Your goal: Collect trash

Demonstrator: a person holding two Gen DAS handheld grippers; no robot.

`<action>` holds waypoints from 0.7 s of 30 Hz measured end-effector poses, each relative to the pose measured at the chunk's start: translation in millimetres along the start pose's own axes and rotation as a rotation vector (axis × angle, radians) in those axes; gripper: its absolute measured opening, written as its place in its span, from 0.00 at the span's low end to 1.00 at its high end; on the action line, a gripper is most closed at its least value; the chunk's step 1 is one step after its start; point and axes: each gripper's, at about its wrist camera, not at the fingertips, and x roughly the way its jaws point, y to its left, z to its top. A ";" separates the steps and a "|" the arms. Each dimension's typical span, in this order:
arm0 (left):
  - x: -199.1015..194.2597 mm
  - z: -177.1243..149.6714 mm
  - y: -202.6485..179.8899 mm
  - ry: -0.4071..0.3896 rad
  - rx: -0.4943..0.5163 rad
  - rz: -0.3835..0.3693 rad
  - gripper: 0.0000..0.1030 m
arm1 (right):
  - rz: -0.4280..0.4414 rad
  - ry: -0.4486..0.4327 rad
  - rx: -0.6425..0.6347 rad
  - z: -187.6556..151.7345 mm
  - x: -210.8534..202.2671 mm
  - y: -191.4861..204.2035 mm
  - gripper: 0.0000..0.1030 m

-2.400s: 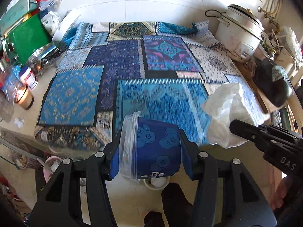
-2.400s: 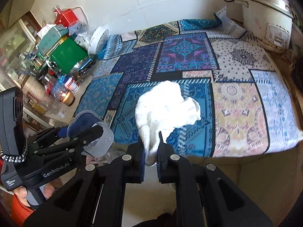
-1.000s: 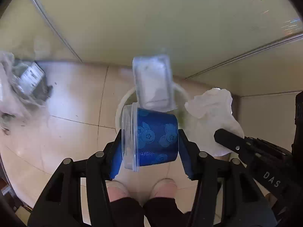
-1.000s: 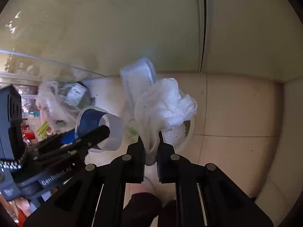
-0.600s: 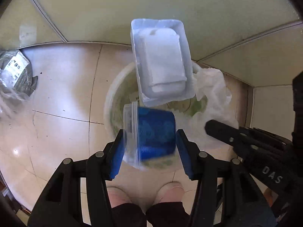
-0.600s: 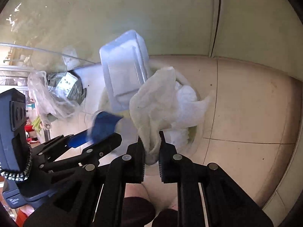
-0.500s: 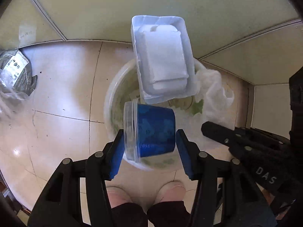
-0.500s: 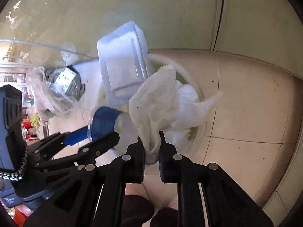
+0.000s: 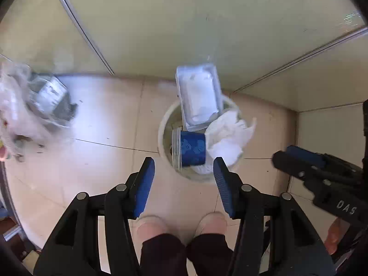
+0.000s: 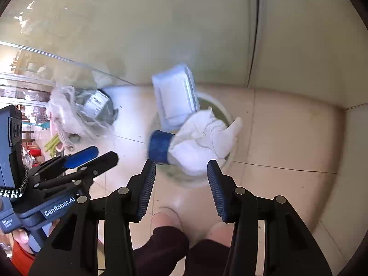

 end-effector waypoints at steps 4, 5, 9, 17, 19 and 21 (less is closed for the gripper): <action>-94.0 -3.8 -16.2 -0.067 0.021 0.020 0.50 | -0.033 -0.074 -0.028 -6.8 -86.1 29.9 0.42; -117.0 -5.8 -18.4 -0.086 0.028 0.024 0.50 | -0.037 -0.099 -0.034 -9.2 -113.2 38.6 0.42; -236.9 -18.8 -40.6 -0.201 0.040 0.027 0.50 | -0.054 -0.214 -0.077 -19.4 -228.2 78.0 0.42; -491.2 -58.8 -85.3 -0.534 0.078 -0.028 0.50 | -0.102 -0.557 -0.184 -66.8 -451.3 162.6 0.42; -538.7 -74.1 -91.4 -0.617 0.103 -0.033 0.51 | -0.103 -0.656 -0.202 -85.9 -495.1 181.7 0.42; -588.1 -95.4 -98.4 -0.711 0.139 -0.020 0.51 | -0.089 -0.778 -0.227 -110.0 -534.9 197.8 0.42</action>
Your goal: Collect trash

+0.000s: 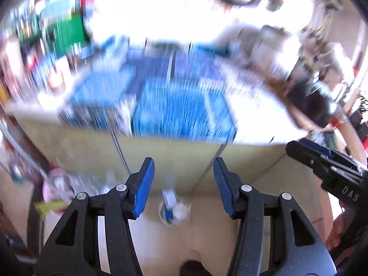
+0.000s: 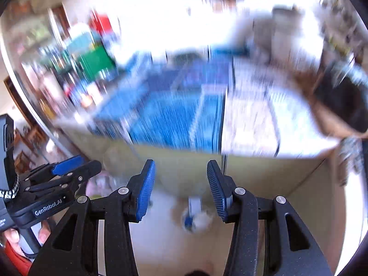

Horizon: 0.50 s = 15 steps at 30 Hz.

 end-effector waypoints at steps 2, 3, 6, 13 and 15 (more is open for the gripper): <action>-45.5 10.5 -6.4 -0.075 0.028 -0.001 0.51 | 0.005 -0.080 0.002 7.4 -39.5 13.3 0.42; -68.9 13.0 -7.8 -0.111 0.035 -0.007 0.51 | 0.007 -0.119 0.007 8.5 -58.8 21.9 0.42; -130.2 12.3 -8.6 -0.210 0.054 -0.038 0.51 | -0.010 -0.217 -0.001 3.0 -108.5 49.3 0.42; -240.3 -13.5 0.1 -0.364 0.091 -0.047 0.88 | -0.103 -0.323 0.012 -23.8 -186.4 102.2 0.51; -265.3 -23.5 2.7 -0.385 0.095 -0.056 0.97 | -0.132 -0.348 0.019 -32.1 -203.7 112.9 0.63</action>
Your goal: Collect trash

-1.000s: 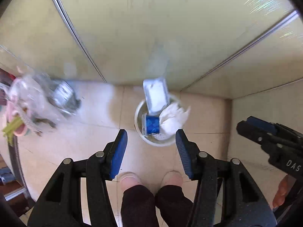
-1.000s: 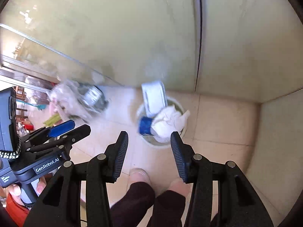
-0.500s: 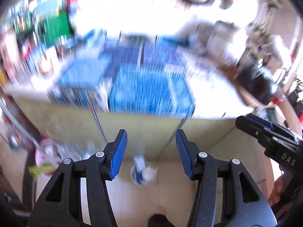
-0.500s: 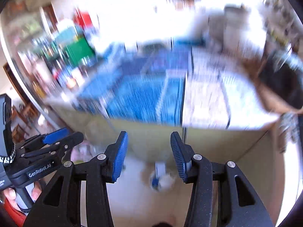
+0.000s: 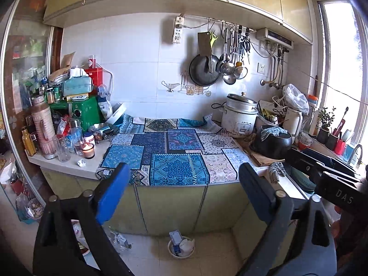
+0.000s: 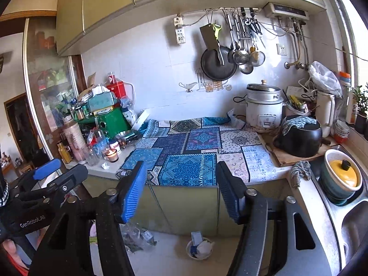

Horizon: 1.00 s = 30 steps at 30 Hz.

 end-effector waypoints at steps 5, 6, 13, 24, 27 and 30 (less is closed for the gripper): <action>-39.1 -5.3 5.9 0.014 0.014 -0.013 0.99 | -0.083 -0.049 -0.010 -3.1 -31.8 13.1 0.97; -43.2 -7.5 7.4 0.015 0.008 -0.013 0.99 | -0.091 -0.058 -0.009 -3.0 -35.9 14.1 1.00; -60.5 -15.6 11.1 0.011 0.002 0.004 0.99 | -0.105 -0.037 -0.010 -7.9 -45.7 19.6 1.00; -66.3 -18.6 5.2 0.021 0.008 0.009 0.99 | -0.103 -0.010 -0.034 -14.3 -51.9 15.0 1.00; -67.3 -18.6 3.7 0.024 0.011 -0.003 0.99 | -0.100 -0.007 -0.043 -13.6 -54.9 13.8 1.00; -67.2 -19.2 -0.5 0.028 0.018 -0.010 0.99 | -0.106 -0.007 -0.057 -12.6 -57.2 12.8 1.00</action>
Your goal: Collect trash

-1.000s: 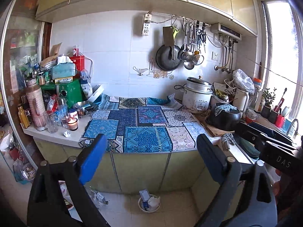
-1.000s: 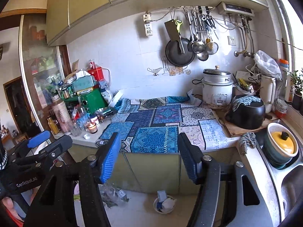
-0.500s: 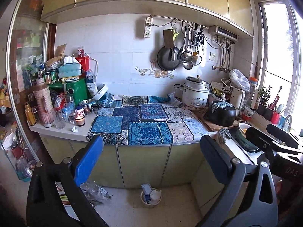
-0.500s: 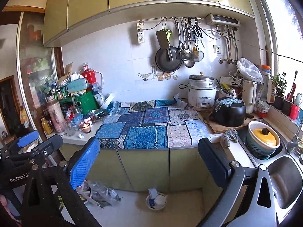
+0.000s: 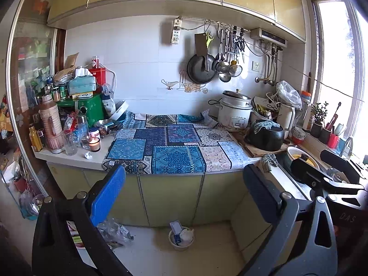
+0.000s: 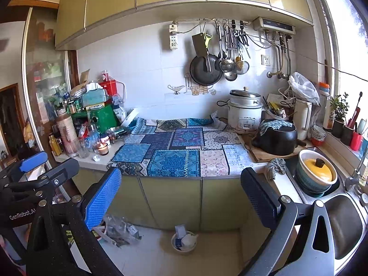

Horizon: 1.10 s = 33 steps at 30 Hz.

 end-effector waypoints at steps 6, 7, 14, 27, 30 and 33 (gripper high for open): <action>1.8 -1.3 -4.8 0.009 0.002 0.000 0.99 | 0.012 0.009 0.001 2.0 -1.6 -2.7 1.00; 2.2 -1.5 -5.0 0.011 -0.001 0.002 0.99 | 0.013 0.010 0.003 2.0 -1.5 -3.2 1.00; 3.6 0.3 -1.8 0.015 -0.014 0.001 0.99 | 0.024 0.018 0.008 3.2 -1.8 -3.6 1.00; 3.8 1.1 -7.0 0.005 -0.007 -0.003 0.99 | 0.025 0.014 0.020 2.3 -2.4 -3.8 1.00; 3.5 1.4 -7.6 0.004 -0.009 -0.008 0.99 | 0.026 0.014 0.021 2.5 -2.2 -5.0 1.00; 2.8 1.3 -9.6 0.001 -0.007 -0.010 0.99 | 0.025 0.014 0.022 2.7 -2.7 -4.9 1.00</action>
